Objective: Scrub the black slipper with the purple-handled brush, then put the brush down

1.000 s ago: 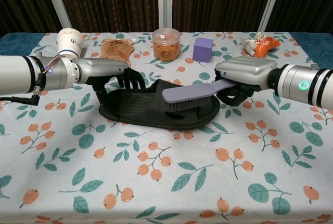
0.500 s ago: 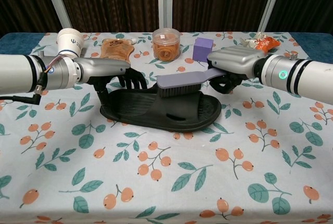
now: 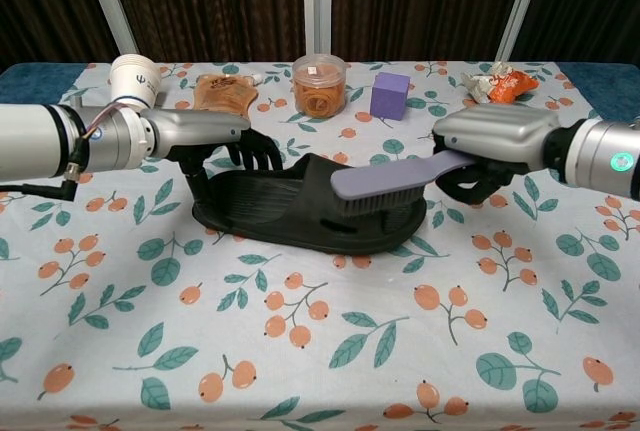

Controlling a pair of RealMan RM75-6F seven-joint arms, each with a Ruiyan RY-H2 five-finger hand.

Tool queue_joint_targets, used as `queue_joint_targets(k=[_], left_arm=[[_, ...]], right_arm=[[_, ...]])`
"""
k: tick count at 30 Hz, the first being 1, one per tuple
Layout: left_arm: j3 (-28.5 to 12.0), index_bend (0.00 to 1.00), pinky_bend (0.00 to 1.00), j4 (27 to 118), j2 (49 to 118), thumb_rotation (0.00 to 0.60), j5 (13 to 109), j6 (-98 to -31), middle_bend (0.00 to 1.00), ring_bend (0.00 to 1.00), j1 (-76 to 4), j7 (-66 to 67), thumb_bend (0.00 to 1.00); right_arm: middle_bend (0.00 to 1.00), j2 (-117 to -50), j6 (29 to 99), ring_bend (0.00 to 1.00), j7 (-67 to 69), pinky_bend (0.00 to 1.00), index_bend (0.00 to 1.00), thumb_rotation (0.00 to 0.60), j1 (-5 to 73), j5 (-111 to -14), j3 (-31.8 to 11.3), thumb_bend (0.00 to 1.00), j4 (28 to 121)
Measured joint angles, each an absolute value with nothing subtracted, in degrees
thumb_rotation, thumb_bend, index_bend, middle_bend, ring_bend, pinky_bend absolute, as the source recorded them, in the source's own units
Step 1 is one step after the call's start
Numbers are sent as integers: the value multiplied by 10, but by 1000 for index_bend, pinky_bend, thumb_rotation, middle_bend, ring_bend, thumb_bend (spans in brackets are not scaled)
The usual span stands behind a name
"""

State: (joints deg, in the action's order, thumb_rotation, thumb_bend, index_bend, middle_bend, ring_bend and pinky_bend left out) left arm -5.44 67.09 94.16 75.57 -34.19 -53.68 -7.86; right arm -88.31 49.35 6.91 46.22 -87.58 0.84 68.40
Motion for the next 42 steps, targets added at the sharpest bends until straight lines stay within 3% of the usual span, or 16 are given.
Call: queue_joint_targets(k=[5,10,13,15,18,21,23,26,29,33,36,39,42], left_arm=[[-58,112,156,684,936,600,763,-371,132,62,-531,-77,159],[-64,112,134,713,915,600,772,-419,121,46,-515,-78,159],[-66,112,125,738,889,600,777,-450,121,46,-498,-83,159],[-66,112,123,752,872,600,781,-470,121,45,-486,-85,159],[-63,112,123,774,844,600,786,-506,121,46,-462,-89,155],[-60,111,122,794,815,600,789,-541,120,46,-433,-96,151],[-56,111,122,805,794,600,790,-557,121,46,-415,-102,148],[-51,112,122,815,770,600,790,-581,121,46,-391,-110,147],[-45,111,122,821,749,600,789,-604,120,46,-367,-116,145],[-36,111,122,820,725,600,774,-615,121,46,-339,-107,145],[-27,112,124,823,706,600,759,-625,121,46,-313,-93,144],[-18,112,126,832,689,600,745,-647,121,46,-285,-65,143],[-12,112,126,841,682,600,733,-687,121,46,-255,-31,141]], right_arm=[[1000,-842,519,1000,88,1000,1000,600,444,-853,-9,784,696],[1000,-839,483,998,63,1000,1000,600,439,-799,-21,758,667],[945,-854,451,895,43,964,988,600,439,-767,-27,635,632],[832,-868,427,768,32,867,884,600,441,-752,-30,534,616],[598,-885,405,526,17,626,577,600,442,-733,-34,413,601],[364,-891,388,276,2,379,194,600,442,-715,-36,261,594],[220,-890,384,137,-9,250,25,600,438,-708,-35,161,595],[64,-878,384,19,-10,121,0,600,433,-703,-36,71,612],[0,-851,383,0,-8,42,0,600,426,-698,-36,31,641],[0,-797,389,0,-11,32,0,600,413,-696,-33,39,690],[21,-749,419,1,-11,53,0,600,392,-701,-29,101,728],[106,-715,474,18,-3,129,0,600,363,-713,-27,193,756],[139,-692,551,23,5,137,0,600,324,-734,-22,265,778]])
